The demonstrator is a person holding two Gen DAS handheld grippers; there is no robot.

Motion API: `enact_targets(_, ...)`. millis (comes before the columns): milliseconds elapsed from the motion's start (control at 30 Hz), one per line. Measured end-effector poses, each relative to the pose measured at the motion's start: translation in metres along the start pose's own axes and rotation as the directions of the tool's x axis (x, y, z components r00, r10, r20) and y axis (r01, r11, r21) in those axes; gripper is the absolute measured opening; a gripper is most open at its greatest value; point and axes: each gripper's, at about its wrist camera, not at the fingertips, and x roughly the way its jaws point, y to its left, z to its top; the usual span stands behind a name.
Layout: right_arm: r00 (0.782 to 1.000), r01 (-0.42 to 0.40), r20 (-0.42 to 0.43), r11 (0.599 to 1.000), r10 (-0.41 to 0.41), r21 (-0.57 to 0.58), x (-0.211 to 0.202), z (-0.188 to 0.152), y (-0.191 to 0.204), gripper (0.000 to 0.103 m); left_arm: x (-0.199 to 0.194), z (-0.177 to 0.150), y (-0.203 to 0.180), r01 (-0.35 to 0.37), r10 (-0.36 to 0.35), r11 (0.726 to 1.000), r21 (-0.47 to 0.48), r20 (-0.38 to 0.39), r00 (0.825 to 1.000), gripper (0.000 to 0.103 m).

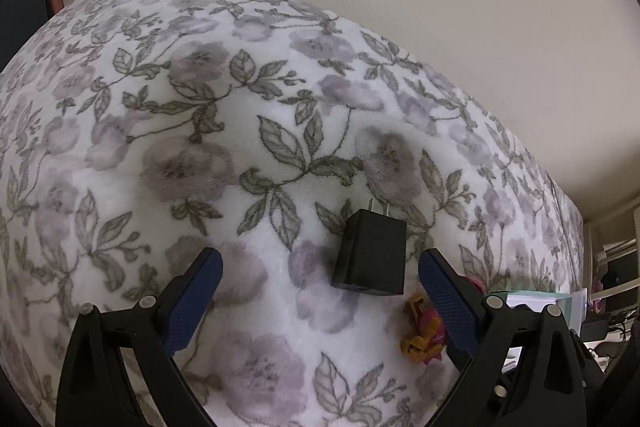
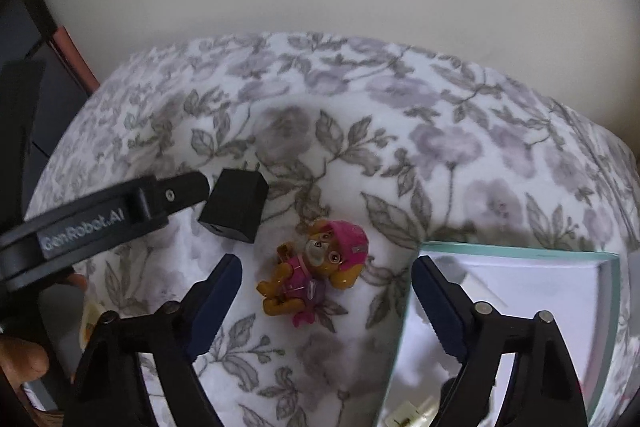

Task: Organize rigid objects
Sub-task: 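Move both tools back to the charger block and toy figure beside the tray, then grasp the black charger block with the left tool while the right tool grasps the pink-helmeted toy figure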

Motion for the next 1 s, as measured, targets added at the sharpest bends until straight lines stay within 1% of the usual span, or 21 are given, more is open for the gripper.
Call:
enact_targets(200,0.999,-0.029,-0.019,1.0,0.03,0.011,0.017,0.002,0.001,0.083,0.011,0.004,-0.003,0.019,-0.019,0.999,0.026,-0.009,1.0,0.098)
enact_targets(433,0.999,-0.038,-0.039,0.999,0.038,0.007,0.035,0.0,0.004,0.08,0.022,0.004,-0.012,0.033,-0.032,0.997,0.077,-0.014,0.999,0.097)
enact_targets(500,0.999,-0.029,-0.036,1.0,0.029,-0.001,0.037,-0.001,0.006,0.08,0.027,0.003,-0.016,0.034,-0.032,0.995,0.093,-0.02,0.999,0.092)
enact_targets(533,0.999,-0.026,-0.037,1.0,0.026,-0.008,0.038,0.0,0.007,0.08,0.029,0.002,-0.017,0.034,-0.032,0.994,0.099,-0.025,0.999,0.086)
enact_targets(567,0.999,-0.027,-0.038,1.0,0.027,-0.009,0.038,0.0,0.007,0.08,0.031,0.001,-0.018,0.035,-0.031,0.994,0.105,-0.032,0.999,0.084)
enact_targets(600,0.999,-0.027,-0.037,1.0,0.027,-0.01,0.038,0.0,0.007,0.079,0.034,0.0,-0.019,0.033,-0.029,0.993,0.112,-0.04,0.999,0.084)
enact_targets(733,0.999,-0.019,-0.041,1.0,0.019,-0.004,0.041,-0.002,0.006,0.069,0.04,-0.003,-0.021,0.031,-0.025,0.992,0.125,-0.055,0.998,0.079)
enact_targets(800,0.999,-0.015,-0.04,1.0,0.015,-0.008,0.041,-0.003,0.006,0.068,0.041,-0.004,-0.023,0.024,-0.017,0.99,0.137,-0.05,0.999,0.079)
enact_targets(833,0.999,-0.012,-0.038,1.0,0.012,-0.006,0.041,-0.003,0.005,0.065,0.041,-0.004,-0.024,0.022,-0.016,0.99,0.142,-0.048,0.999,0.079)
enact_targets(967,0.999,-0.013,-0.033,1.0,0.013,0.001,0.039,-0.004,0.003,0.064,0.042,-0.005,-0.027,0.004,0.002,0.986,0.164,-0.039,0.999,0.063)
enact_targets(1000,0.999,-0.012,-0.033,1.0,0.012,0.0,0.038,-0.005,0.004,0.064,0.042,-0.006,-0.027,-0.006,0.012,0.985,0.17,-0.036,0.999,0.061)
